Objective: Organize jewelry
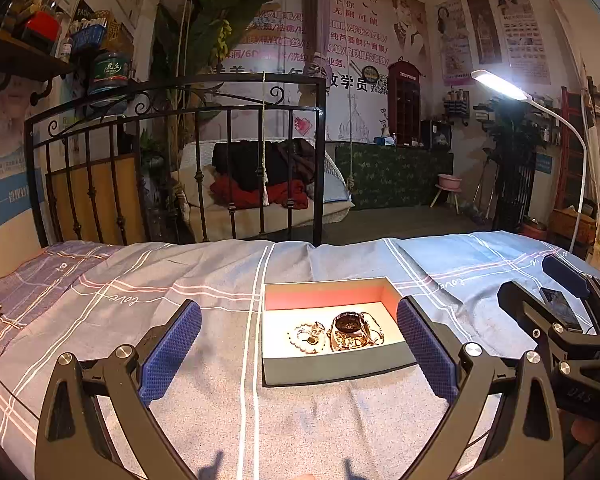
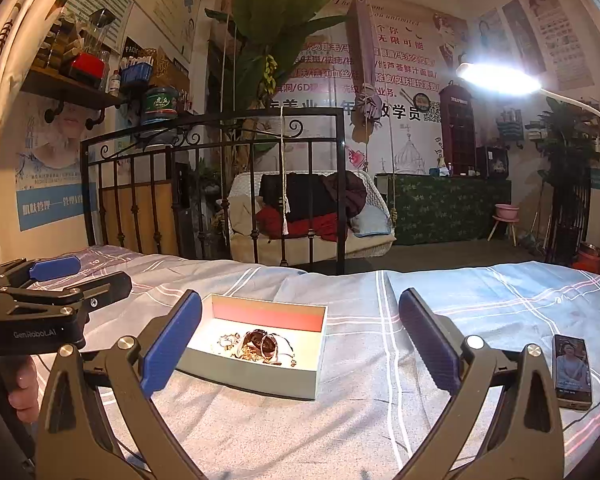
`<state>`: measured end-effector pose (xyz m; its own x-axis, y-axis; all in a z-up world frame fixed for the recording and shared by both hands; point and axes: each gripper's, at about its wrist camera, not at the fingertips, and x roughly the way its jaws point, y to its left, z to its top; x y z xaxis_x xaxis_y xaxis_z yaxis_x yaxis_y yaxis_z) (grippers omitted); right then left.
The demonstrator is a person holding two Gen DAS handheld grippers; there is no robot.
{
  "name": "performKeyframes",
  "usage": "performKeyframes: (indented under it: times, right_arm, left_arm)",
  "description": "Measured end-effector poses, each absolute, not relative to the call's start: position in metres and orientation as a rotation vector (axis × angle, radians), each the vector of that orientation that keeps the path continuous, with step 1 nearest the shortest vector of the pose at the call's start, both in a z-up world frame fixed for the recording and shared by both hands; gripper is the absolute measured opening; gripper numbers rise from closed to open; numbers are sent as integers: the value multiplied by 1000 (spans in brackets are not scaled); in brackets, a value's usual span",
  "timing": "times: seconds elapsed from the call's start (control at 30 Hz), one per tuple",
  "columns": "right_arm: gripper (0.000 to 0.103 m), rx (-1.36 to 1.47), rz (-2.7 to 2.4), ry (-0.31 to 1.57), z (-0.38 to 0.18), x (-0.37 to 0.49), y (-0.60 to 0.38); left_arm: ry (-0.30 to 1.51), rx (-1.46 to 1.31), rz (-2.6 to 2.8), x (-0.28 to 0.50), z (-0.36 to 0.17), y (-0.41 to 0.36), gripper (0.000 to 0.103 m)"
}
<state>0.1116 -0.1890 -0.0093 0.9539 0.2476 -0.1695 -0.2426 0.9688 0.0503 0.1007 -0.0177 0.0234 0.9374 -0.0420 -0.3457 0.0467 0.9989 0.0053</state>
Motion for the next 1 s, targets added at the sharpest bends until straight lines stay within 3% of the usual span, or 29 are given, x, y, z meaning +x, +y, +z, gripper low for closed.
performKeyframes:
  times: [1.0]
  right_arm:
    - [97,23,265,182,-14,111,-184]
  left_arm:
    - [340,43,-18,96,24,-19,96]
